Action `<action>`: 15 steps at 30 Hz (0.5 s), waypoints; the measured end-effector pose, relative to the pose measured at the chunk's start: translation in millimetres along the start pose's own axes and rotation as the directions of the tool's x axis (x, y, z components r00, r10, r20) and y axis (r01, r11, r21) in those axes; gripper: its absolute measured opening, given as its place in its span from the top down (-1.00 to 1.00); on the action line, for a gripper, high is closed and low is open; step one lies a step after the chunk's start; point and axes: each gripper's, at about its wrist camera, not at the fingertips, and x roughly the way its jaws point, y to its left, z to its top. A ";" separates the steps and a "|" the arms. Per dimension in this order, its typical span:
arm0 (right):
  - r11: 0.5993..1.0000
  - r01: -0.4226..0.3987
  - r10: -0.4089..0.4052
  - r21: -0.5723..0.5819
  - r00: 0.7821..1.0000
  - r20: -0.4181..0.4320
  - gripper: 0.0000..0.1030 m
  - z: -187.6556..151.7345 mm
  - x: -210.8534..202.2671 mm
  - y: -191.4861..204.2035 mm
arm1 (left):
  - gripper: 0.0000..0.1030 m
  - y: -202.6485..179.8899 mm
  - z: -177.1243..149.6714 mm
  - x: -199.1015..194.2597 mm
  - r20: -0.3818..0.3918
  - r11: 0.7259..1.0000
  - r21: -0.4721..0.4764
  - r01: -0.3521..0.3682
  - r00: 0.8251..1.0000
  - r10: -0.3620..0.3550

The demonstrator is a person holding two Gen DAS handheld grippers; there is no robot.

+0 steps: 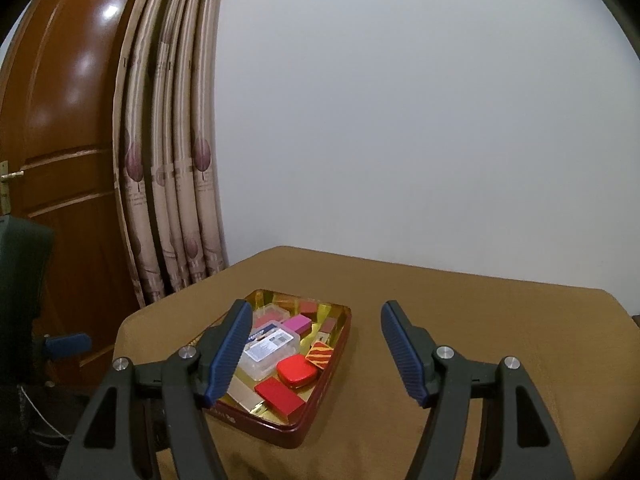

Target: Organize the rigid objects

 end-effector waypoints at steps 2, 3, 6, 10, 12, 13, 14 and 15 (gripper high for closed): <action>1.000 -0.002 0.002 0.000 1.000 -0.001 -0.33 -1.1 0.5 -0.2 | -0.99 -0.3 -1.0 2.7 -0.009 1.000 0.007 0.001 1.000 -0.001; 1.000 -0.005 0.005 0.001 1.000 -0.001 -0.33 -1.5 0.6 -0.3 | -0.99 0.0 -1.8 5.2 -0.021 1.000 0.004 0.004 1.000 -0.004; 1.000 -0.003 0.003 0.002 1.000 -0.001 -0.33 -2.8 1.8 -0.2 | -0.99 -1.1 -3.9 9.3 -0.033 1.000 0.013 -0.009 0.999 0.009; 1.000 0.002 -0.002 0.002 1.000 -0.010 -0.33 -3.9 4.3 0.2 | -0.99 -1.6 -4.8 11.9 -0.040 1.000 0.018 -0.002 0.999 0.003; 1.000 0.001 -0.001 0.004 1.000 -0.018 -0.33 -5.0 6.3 0.1 | -0.99 -2.0 -4.3 10.4 -0.028 1.000 0.026 -0.010 1.000 0.011; 1.000 0.002 -0.002 0.004 1.000 -0.021 -0.33 -5.2 7.0 0.3 | -0.99 -2.2 -4.0 9.6 -0.029 1.000 0.029 0.004 1.000 -0.004; 1.000 0.006 -0.006 0.002 1.000 -0.022 -0.33 -5.8 7.6 0.7 | -0.99 -1.8 -3.3 10.1 -0.047 0.999 0.025 0.037 0.998 -0.036; 1.000 0.007 -0.007 0.000 1.000 -0.025 -0.33 -6.3 8.4 1.2 | -0.99 -2.3 -2.7 10.4 -0.054 0.999 0.021 0.047 0.997 -0.046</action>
